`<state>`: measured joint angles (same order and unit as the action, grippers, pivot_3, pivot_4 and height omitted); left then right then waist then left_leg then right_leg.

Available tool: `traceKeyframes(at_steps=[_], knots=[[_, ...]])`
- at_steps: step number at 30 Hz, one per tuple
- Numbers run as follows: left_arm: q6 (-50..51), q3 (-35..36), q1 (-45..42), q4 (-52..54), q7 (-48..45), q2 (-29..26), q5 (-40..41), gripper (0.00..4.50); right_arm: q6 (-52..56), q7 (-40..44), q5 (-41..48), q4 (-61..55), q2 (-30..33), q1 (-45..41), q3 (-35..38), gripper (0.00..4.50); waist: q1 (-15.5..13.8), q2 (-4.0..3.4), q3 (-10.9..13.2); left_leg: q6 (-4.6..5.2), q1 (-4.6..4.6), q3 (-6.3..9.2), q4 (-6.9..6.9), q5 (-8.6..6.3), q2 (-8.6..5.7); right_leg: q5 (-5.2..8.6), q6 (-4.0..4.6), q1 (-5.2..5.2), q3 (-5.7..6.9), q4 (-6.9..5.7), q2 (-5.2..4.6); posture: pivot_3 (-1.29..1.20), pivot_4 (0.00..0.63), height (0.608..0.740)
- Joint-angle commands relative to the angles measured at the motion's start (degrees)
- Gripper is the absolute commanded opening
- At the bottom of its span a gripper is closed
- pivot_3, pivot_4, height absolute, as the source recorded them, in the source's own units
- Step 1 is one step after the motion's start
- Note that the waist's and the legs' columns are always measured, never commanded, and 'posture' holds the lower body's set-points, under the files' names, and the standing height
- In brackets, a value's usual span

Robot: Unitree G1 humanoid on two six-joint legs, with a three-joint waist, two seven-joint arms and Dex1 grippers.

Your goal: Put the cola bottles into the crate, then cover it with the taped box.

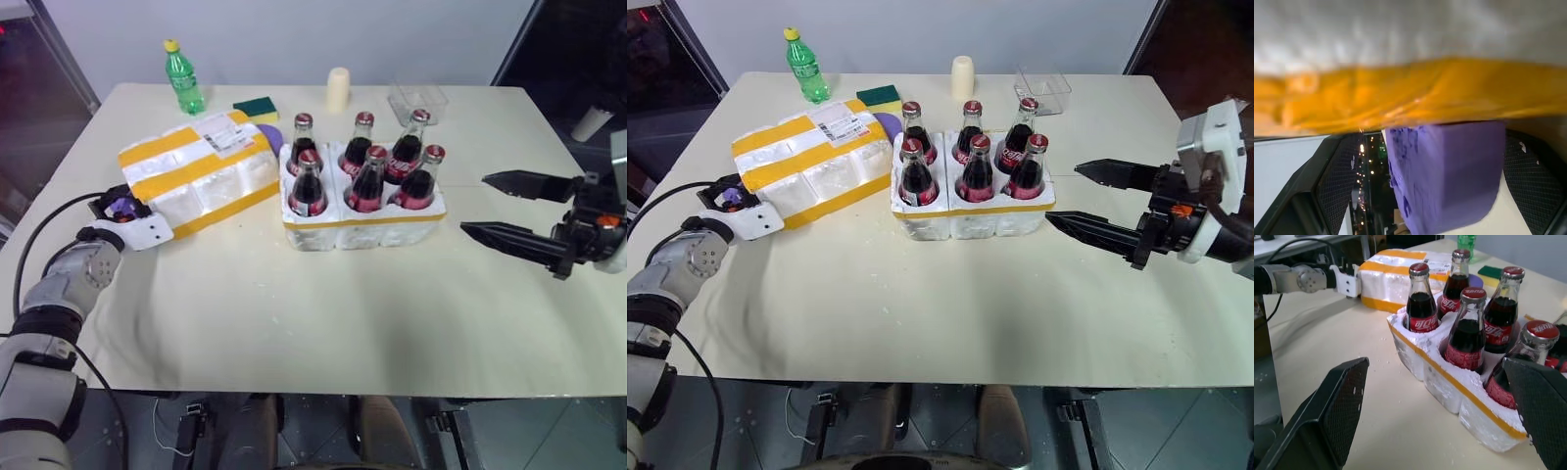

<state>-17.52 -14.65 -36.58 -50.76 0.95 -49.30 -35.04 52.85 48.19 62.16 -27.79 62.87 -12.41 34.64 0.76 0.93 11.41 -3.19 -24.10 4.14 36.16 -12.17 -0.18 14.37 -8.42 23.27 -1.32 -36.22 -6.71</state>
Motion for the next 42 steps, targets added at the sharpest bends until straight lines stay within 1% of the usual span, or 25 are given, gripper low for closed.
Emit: traceKeyframes(at_steps=[1, 4, 5, 6, 10, 13, 17, 20, 24, 28, 31, 33, 36, 42], knots=[[-1.18, -0.2, -1.44, -0.9, -0.03, -0.62, -0.18, 2.63, -1.21, -0.44, 0.96, -1.62, -0.45, -0.18, 1.87, 4.5, 0.0, 0.0, 0.0, 0.0, 0.0, 0.0, 0.0, 0.0, 0.0, 0.0, 0.0, 0.0, 0.0, 0.0, 0.0, 0.0, 0.15, 0.739], [-1.06, 0.28, -1.54, -1.49, -0.07, -1.43, 0.27, 1.08, -1.0, -0.78, 1.11, -1.95, -0.59, 0.17, 2.12, 4.5, -0.15, 0.01, -0.01, 0.0, 0.0, 0.0, 0.01, 0.0, 0.0, 0.0, 0.0, -0.01, 0.0, 0.0, 0.0, 0.0, 0.15, 0.739], [-0.98, 0.31, -1.56, -1.6, -0.08, -1.57, 0.31, 0.65, -0.96, -0.84, 1.13, -2.0, -0.6, 0.22, 2.16, 4.5, -0.17, 0.0, -0.01, 0.0, 0.0, 0.0, 0.02, 0.0, 0.0, 0.0, 0.0, -0.01, 0.0, -0.01, 0.0, 0.0, 0.15, 0.739], [-0.84, 0.7, -1.68, -1.43, -0.4, -2.06, 0.72, 0.41, -0.87, -0.77, 1.12, -1.99, -0.53, 0.38, 2.36, 4.5, -0.12, 0.0, -0.01, 0.0, 0.01, 0.0, 0.02, 0.0, 0.0, 0.0, 0.0, -0.02, 0.0, 0.0, 0.0, 0.0, 0.15, 0.739], [-0.64, 3.05, -2.69, 1.66, -2.15, -4.4, 2.95, 0.41, 0.14, -0.41, 1.53, -1.49, 0.12, 1.01, 3.24, 4.5, -0.02, 0.01, -0.01, 0.0, 0.01, 0.0, 0.0, 0.0, 0.0, 0.0, 0.0, -0.02, 0.0, 0.0, 0.0, 0.0, 0.15, 0.739], [0.47, 6.34, -4.63, 7.68, -7.05, -6.52, 6.47, 0.41, 1.64, -0.05, 2.91, -0.33, 0.96, 1.1, 4.07, 4.5, -0.05, 0.04, 0.01, 0.0, -0.01, 0.0, 0.01, 0.0, 0.01, 0.0, 0.0, 0.01, 0.0, 0.0, 0.01, 0.0, 0.15, 0.739], [3.05, 8.61, -8.46, 16.42, -12.88, -7.97, 8.37, 0.41, 0.53, 0.01, 1.1, -0.48, 1.28, 1.13, 3.97, 4.5, -0.44, 0.08, 0.0, 0.0, -0.08, 0.03, 0.05, 0.0, 0.0, 0.0, 0.0, 0.02, 0.01, 0.01, 0.01, 0.0, 0.15, 0.739], [5.66, 9.46, -14.33, 23.11, -18.48, -6.9, 10.4, 0.41, 0.19, 0.08, 0.61, -0.44, 0.94, 1.45, 3.56, 4.5, -0.66, 0.08, 0.0, 0.0, -0.11, 0.03, 0.08, 0.0, 0.0, 0.0, 0.0, 0.0, 0.02, 0.02, 0.01, 0.0, 0.15, 0.739], [10.33, 7.64, -20.04, 31.42, -26.34, -2.83, 12.38, 0.41, -0.3, -0.01, 0.19, -0.74, 0.35, 1.88, 3.12, 4.5, -0.6, 0.08, 0.0, 0.0, -0.12, 0.02, 0.08, 0.0, -0.01, 0.0, -0.02, 0.0, 0.01, 0.04, 0.01, 0.0, 0.15, 0.739], [14.93, 4.83, -22.26, 40.76, -33.82, 2.57, 13.1, 0.41, -0.9, -0.29, -0.24, -0.77, -0.15, 1.95, 2.61, 4.5, -0.18, 0.08, 0.0, 0.01, -0.11, 0.03, 0.08, 0.01, -0.01, 0.0, -0.02, -0.01, 0.01, 0.01, 0.01, 0.0, 0.15, 0.739], [18.77, 2.03, -21.09, 47.36, -40.14, 4.68, 11.98, 0.41, -1.39, -0.87, -0.5, -1.05, -0.74, 2.16, 2.58, 4.5, 0.35, 0.08, 0.0, 0.01, -0.12, 0.03, 0.08, 0.01, -0.01, 0.0, -0.02, 0.01, -0.01, 0.01, 0.03, 0.0, 0.15, 0.739], [20.44, 1.02, -19.79, 50.79, -42.75, 5.27, 11.51, 0.41, -1.5, -1.3, -0.44, -1.64, -1.21, 2.72, 2.94, 4.5, 0.46, 0.07, 0.0, 0.01, -0.12, 0.03, 0.04, 0.01, 0.0, 0.0, -0.02, 0.05, -0.02, 0.0, 0.06, 0.0, 0.15, 0.739], [21.31, 0.26, -18.95, 53.46, -44.29, 5.36, 10.17, 0.41, -1.43, -1.88, -0.23, -2.34, -1.88, 3.72, 3.72, 4.5, 0.35, 0.05, 0.0, 0.02, -0.08, 0.04, 0.02, 0.01, 0.0, 0.0, -0.02, 0.06, -0.03, -0.03, 0.07, 0.0, 0.15, 0.739], [20.05, -0.46, -17.52, 54.51, -45.8, 2.44, 4.63, 0.41, -1.35, -3.21, 0.14, -2.5, -2.51, 4.6, 4.26, 4.5, -0.02, 0.06, 0.01, 0.02, -0.12, 0.04, 0.1, 0.01, -0.01, 0.0, -0.02, 0.01, -0.04, 0.02, 0.07, 0.0, 0.15, 0.739]])
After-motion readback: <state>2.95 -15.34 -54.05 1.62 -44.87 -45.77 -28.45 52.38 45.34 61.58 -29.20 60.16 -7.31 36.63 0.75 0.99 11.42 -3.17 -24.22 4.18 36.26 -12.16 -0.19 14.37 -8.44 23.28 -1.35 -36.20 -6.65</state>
